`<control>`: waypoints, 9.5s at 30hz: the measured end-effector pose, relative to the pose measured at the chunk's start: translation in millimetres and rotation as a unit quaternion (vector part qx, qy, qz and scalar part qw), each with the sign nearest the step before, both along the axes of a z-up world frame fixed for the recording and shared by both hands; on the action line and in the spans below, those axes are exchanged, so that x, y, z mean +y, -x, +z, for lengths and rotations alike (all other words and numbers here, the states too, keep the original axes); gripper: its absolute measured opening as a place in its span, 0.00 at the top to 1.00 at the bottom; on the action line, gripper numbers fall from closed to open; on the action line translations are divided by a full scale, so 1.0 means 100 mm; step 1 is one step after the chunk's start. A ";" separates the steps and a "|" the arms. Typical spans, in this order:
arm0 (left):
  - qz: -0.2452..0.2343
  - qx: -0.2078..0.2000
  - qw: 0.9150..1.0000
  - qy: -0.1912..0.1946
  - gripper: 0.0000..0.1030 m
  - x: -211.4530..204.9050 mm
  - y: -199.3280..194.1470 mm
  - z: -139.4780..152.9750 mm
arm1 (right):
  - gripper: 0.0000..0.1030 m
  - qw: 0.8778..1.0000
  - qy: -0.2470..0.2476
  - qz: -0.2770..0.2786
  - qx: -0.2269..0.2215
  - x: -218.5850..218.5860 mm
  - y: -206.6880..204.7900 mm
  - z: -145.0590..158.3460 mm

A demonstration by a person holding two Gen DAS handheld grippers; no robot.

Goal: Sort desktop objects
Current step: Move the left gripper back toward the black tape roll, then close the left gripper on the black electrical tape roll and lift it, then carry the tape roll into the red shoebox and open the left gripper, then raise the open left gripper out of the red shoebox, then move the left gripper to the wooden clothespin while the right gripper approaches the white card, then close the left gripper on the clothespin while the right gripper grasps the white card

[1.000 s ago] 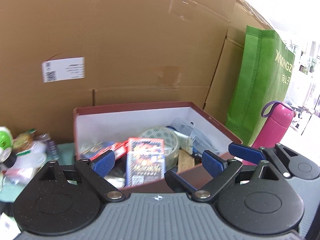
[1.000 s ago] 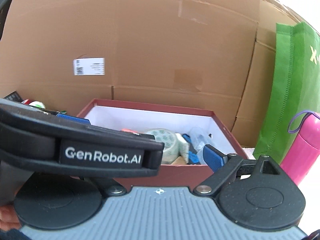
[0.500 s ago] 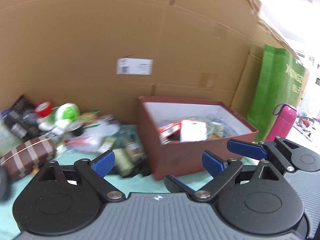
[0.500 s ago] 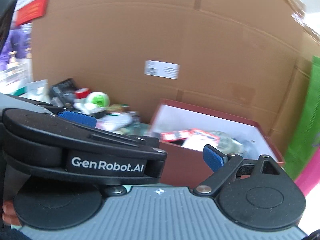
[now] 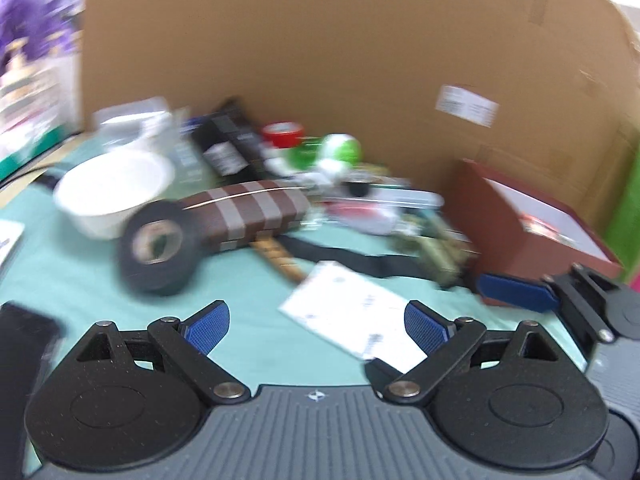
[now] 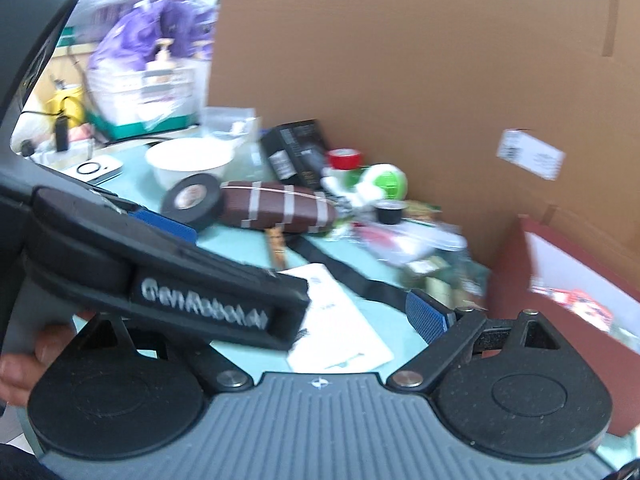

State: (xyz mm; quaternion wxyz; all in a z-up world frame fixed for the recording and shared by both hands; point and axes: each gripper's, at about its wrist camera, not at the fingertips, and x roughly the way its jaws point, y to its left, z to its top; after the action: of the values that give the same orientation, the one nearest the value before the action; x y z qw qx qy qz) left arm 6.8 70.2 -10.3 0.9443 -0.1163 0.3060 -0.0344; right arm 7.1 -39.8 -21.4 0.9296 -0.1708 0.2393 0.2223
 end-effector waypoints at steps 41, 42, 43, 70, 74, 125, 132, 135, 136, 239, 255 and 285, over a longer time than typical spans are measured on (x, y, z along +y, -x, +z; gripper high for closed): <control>0.044 0.029 0.997 0.064 0.68 1.26 -0.63 -0.35 | 0.70 0.993 -0.094 0.040 0.059 1.19 -0.94 -0.28; 0.040 0.030 0.997 0.063 0.68 1.24 -0.61 -0.33 | 0.71 0.993 -0.095 0.036 0.061 1.18 -0.94 -0.28; 0.034 0.037 0.997 0.066 0.68 1.21 -0.59 -0.32 | 0.72 0.993 -0.095 0.032 0.062 1.15 -0.93 -0.27; -0.057 0.056 0.995 0.055 0.69 0.20 -0.25 -0.27 | 0.74 0.986 -0.134 -0.051 0.081 0.04 -0.30 -0.26; -0.074 0.040 0.995 0.048 0.69 -0.04 -0.26 -0.13 | 0.74 0.985 -0.147 -0.066 0.065 -0.18 -0.24 -0.17; -0.231 0.008 0.972 0.050 0.41 -2.10 -2.16 0.42 | 0.52 0.961 -0.124 -0.246 -0.003 -2.43 -1.69 0.24; -0.226 -0.043 0.973 0.035 0.06 -2.13 -1.99 0.54 | 0.17 0.958 -0.128 -0.258 -0.012 -2.46 -1.62 0.26; -0.229 -0.053 0.972 0.019 0.06 -2.12 -1.92 0.57 | 0.16 0.959 -0.122 -0.254 -0.020 -2.43 -1.58 0.27; -0.230 -0.053 0.972 0.017 0.06 -2.12 -1.90 0.57 | 0.14 0.960 -0.121 -0.253 -0.019 -2.42 -1.57 0.27; -0.010 0.039 0.999 0.005 0.74 0.09 -1.02 -0.46 | 0.10 0.986 -0.021 0.097 0.130 -0.36 -0.81 -0.50; -0.058 0.041 0.997 -0.019 0.79 -0.04 -0.96 -0.46 | 0.19 0.982 -0.008 0.109 0.156 -0.22 -0.56 -0.46; -0.099 -0.005 0.994 0.038 0.90 -0.20 -0.62 -0.02 | 0.29 0.995 -0.065 0.015 0.077 -0.88 -0.13 -0.01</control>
State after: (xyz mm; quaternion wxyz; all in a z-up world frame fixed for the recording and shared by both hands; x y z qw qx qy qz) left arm 68.3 50.1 -12.8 0.9328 -0.1204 0.3095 -0.1402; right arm 20.5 -127.7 -22.7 0.9143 -0.0958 0.2921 0.2637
